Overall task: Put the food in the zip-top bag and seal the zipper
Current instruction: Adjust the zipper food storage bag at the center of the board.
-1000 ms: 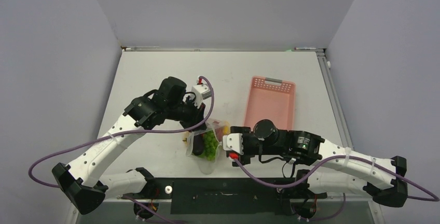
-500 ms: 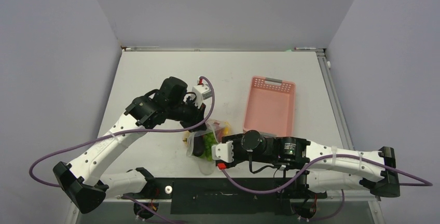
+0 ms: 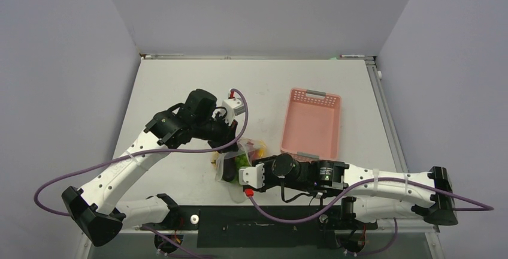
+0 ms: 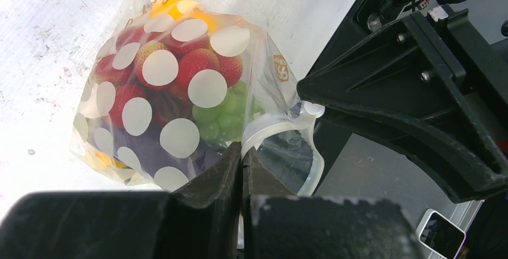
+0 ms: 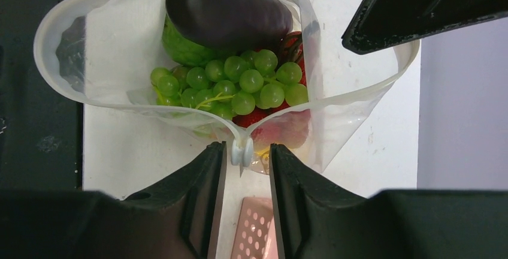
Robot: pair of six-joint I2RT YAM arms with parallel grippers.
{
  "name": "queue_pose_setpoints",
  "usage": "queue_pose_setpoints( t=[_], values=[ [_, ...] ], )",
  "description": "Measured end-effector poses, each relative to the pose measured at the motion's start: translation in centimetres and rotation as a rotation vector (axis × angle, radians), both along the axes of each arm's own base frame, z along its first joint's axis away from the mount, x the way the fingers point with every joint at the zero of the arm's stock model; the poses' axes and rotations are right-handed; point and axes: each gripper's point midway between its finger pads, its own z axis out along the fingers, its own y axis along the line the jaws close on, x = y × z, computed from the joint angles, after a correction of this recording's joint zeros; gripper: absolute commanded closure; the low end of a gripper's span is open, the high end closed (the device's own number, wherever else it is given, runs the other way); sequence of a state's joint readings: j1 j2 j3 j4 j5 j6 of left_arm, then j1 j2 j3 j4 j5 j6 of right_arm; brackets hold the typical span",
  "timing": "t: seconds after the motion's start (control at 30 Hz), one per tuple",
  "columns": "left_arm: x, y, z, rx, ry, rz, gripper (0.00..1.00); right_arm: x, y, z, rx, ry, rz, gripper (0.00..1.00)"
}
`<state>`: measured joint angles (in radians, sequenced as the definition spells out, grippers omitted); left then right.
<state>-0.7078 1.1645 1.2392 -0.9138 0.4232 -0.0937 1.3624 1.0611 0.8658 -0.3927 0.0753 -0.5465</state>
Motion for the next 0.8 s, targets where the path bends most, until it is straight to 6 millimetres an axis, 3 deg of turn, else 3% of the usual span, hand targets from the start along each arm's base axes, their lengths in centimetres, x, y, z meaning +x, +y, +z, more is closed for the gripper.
queue_pose_setpoints(
  t=[0.33, 0.6, 0.8],
  values=[
    [-0.1, 0.1, -0.1, 0.004, 0.006, 0.0, 1.0, 0.4, 0.3, -0.7, -0.024, -0.022, -0.011, 0.94],
    [-0.2, 0.2, -0.2, 0.007, 0.016, 0.004, 1.0, 0.2, 0.3, -0.5, -0.021, -0.01, -0.021, 0.95],
    [-0.4, 0.3, 0.2, -0.002, 0.011, 0.011, 0.99, 0.1, 0.0, 1.5, 0.014, 0.011, -0.05, 0.95]
  ],
)
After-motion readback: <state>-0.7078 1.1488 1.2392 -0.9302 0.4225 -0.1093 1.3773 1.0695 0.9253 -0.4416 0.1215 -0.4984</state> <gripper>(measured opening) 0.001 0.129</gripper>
